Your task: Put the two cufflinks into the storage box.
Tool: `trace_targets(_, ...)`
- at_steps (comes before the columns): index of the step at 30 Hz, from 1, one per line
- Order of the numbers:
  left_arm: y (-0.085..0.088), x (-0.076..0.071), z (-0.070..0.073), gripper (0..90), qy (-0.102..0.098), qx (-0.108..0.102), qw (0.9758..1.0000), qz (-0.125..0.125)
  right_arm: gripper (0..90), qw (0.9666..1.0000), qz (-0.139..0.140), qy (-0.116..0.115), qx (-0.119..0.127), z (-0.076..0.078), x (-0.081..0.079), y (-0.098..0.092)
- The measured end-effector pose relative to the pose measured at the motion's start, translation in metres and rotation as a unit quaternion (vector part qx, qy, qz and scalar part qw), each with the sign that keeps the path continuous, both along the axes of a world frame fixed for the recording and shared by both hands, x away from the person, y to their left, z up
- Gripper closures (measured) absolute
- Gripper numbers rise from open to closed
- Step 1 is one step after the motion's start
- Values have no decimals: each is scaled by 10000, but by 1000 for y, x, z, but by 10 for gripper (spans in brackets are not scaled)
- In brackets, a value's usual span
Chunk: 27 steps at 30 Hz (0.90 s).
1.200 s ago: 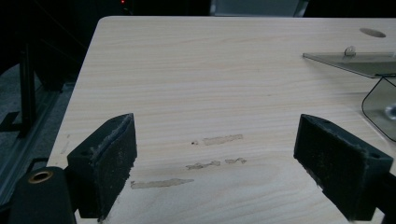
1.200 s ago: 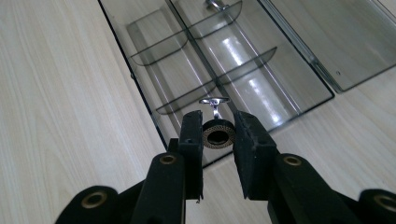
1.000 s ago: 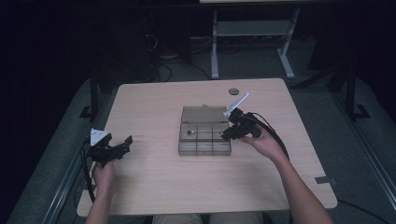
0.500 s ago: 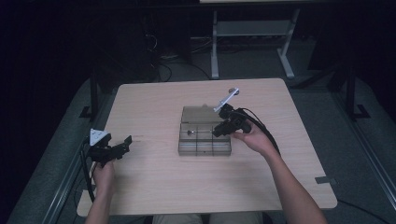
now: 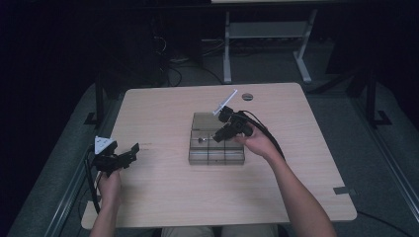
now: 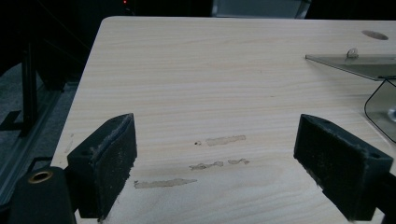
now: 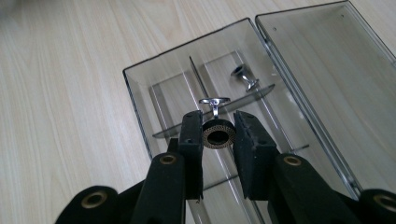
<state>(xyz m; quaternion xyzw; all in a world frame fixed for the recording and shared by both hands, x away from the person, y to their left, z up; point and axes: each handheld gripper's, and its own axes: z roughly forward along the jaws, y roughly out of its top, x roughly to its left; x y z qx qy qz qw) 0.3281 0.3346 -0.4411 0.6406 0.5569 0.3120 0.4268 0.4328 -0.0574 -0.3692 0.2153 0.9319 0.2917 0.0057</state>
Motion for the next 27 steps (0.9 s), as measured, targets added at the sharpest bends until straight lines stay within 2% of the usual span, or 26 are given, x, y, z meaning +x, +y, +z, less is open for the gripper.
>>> trace_targets(9,0,0,0,129,3,-17,10000,18,728,9999,134,-1,-72,2,5,20)
trace_targets(27,0,0,0,129,7,-19,10000,18,728,9994,174,215,-211,-22,14,45)
